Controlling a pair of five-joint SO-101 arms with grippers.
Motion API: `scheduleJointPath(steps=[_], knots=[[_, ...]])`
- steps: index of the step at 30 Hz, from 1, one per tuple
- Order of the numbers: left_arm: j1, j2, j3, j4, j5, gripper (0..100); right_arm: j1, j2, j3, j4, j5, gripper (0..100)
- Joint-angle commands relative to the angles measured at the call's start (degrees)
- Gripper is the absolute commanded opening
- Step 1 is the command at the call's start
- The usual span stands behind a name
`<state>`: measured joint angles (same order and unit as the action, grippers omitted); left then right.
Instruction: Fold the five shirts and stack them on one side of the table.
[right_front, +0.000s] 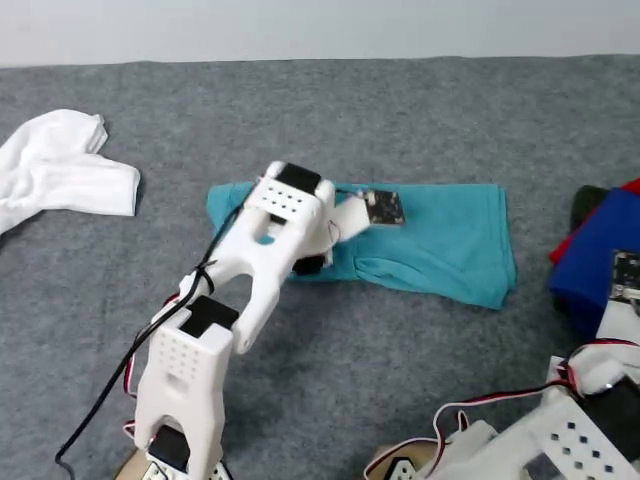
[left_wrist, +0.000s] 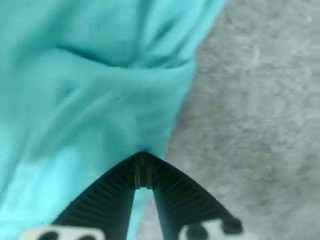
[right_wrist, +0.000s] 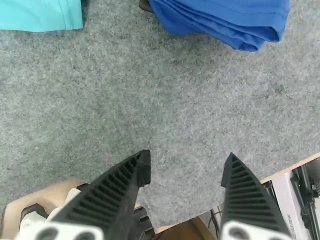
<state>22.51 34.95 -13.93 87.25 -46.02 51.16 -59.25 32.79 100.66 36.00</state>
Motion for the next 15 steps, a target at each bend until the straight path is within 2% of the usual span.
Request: scheduleJointPath(steps=[1,7,15], knots=[[1.3,-0.9,2.3,-0.2,0.5,0,-0.6,-0.5,-0.4,2.2,0.4,24.4],[1.2,-3.5,-2.4,5.2,0.5,0,-0.6,-0.5,-0.4,2.2,0.4,24.4],[1.2,-15.7,-5.1,10.7,0.7,0,-0.6,-0.5,-0.4,2.2,0.4,24.4]])
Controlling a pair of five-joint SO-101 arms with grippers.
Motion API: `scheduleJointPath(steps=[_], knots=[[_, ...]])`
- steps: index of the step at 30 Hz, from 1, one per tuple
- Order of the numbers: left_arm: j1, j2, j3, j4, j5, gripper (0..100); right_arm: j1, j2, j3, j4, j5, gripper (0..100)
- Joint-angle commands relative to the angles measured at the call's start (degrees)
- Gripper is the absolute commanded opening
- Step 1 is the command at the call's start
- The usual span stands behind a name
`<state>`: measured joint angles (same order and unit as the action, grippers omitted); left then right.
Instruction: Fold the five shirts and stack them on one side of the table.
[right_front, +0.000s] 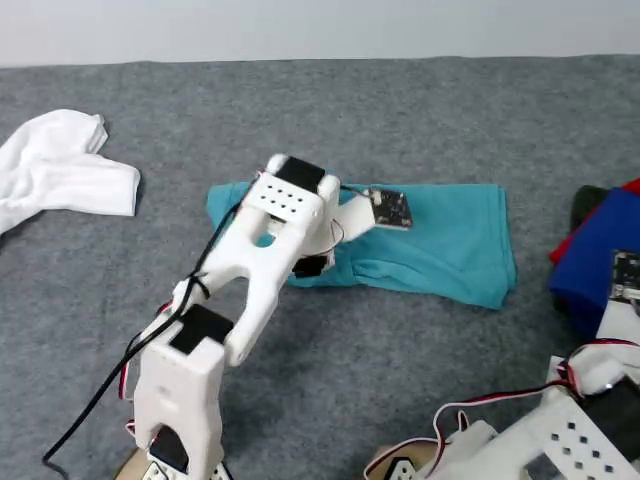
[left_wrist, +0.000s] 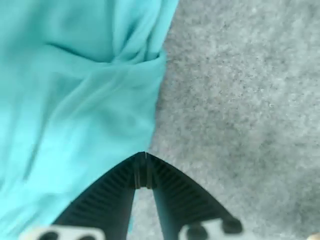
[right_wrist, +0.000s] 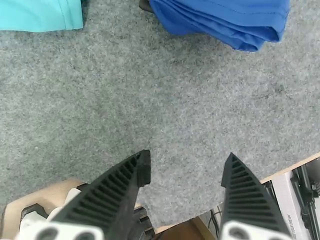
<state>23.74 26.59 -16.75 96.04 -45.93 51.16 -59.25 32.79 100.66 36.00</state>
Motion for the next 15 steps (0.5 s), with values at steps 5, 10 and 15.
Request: scheduleJointPath(steps=[5,10,15], knots=[[-2.5,-17.1,-2.4,2.7,9.8,0,-0.6,-0.5,-0.4,2.2,0.1,24.4],[-9.5,-27.3,-2.5,2.4,20.2,0,-0.6,-0.3,-0.4,2.2,0.1,24.4],[-22.7,-34.0,-2.2,4.2,29.8,0,-5.7,0.2,-0.4,2.1,-1.7,24.4]])
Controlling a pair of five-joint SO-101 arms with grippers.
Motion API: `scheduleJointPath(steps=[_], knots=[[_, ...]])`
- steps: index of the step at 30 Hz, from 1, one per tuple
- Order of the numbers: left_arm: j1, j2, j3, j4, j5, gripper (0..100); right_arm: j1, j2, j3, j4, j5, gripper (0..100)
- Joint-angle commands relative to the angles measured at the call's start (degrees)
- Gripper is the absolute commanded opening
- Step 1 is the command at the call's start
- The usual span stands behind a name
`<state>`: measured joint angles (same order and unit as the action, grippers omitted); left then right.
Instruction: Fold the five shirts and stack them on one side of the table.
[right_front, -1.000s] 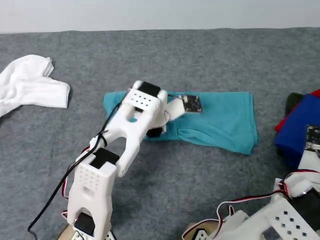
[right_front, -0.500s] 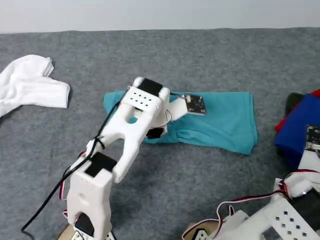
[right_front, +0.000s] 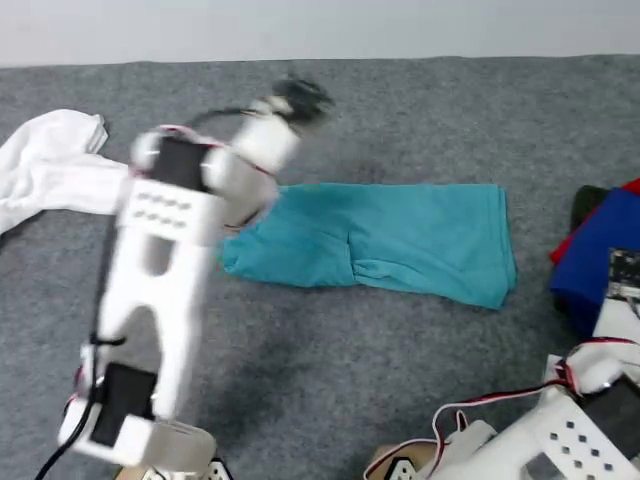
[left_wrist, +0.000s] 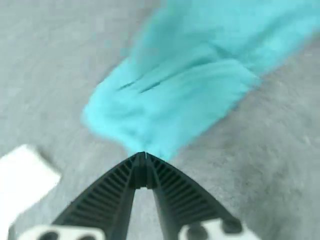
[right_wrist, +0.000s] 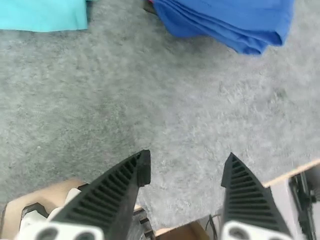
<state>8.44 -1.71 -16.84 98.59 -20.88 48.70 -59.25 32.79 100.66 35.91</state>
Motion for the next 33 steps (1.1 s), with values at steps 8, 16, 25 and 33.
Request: scheduleJointPath(steps=[8,16,25,33], knots=[[-27.6,-16.3,-1.5,1.8,7.5,0,-21.7,0.7,-0.4,-4.1,-17.3,19.1],[-38.6,-26.8,5.2,1.8,7.1,0,-32.8,18.1,-1.0,-17.0,-24.5,12.9],[-47.4,-37.7,11.8,1.8,6.9,0,-32.7,40.4,-9.4,-29.7,-25.8,18.9],[-47.4,-43.8,20.7,1.8,7.0,0,-32.7,60.9,-24.1,-30.1,-27.8,20.2]])
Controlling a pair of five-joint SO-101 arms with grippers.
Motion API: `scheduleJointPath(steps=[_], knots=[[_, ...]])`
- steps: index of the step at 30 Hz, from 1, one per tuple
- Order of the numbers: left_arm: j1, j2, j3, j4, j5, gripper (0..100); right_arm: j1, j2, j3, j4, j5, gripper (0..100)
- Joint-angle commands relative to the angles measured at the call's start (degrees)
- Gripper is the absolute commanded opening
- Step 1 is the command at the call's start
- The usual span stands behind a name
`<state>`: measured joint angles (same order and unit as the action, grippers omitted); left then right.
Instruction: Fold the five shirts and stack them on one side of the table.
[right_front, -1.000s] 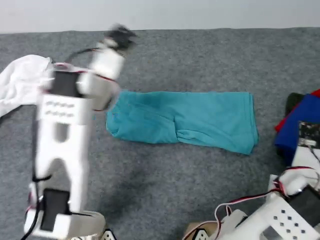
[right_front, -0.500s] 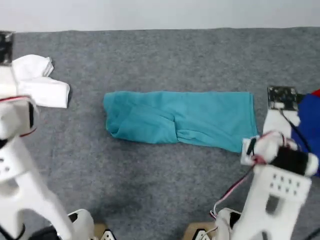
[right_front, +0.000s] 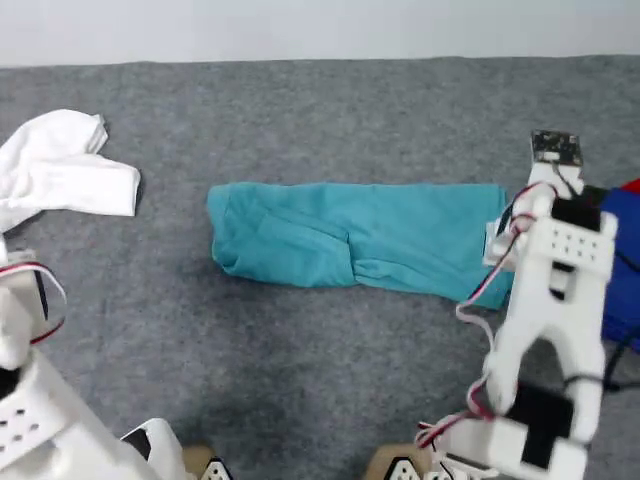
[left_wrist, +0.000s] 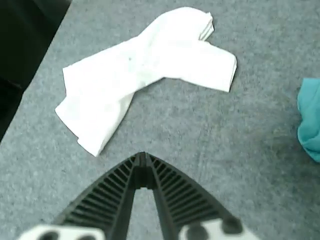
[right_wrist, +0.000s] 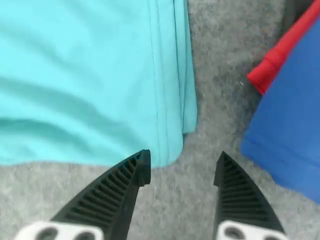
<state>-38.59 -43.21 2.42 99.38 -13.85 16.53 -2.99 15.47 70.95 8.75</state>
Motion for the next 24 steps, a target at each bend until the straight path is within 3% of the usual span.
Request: scheduleJointPath(steps=[1,11,24], knots=[[-0.4,-2.8,2.2,1.0,0.0,0,-0.5,6.8,-8.1,-0.4,-0.7,19.4],[-0.4,-4.7,7.7,0.1,0.2,0,-2.3,20.0,-15.9,-0.7,-4.2,14.2],[-0.3,-4.5,7.8,0.1,0.2,0,-2.2,25.6,-20.1,-1.3,-4.2,13.7]])
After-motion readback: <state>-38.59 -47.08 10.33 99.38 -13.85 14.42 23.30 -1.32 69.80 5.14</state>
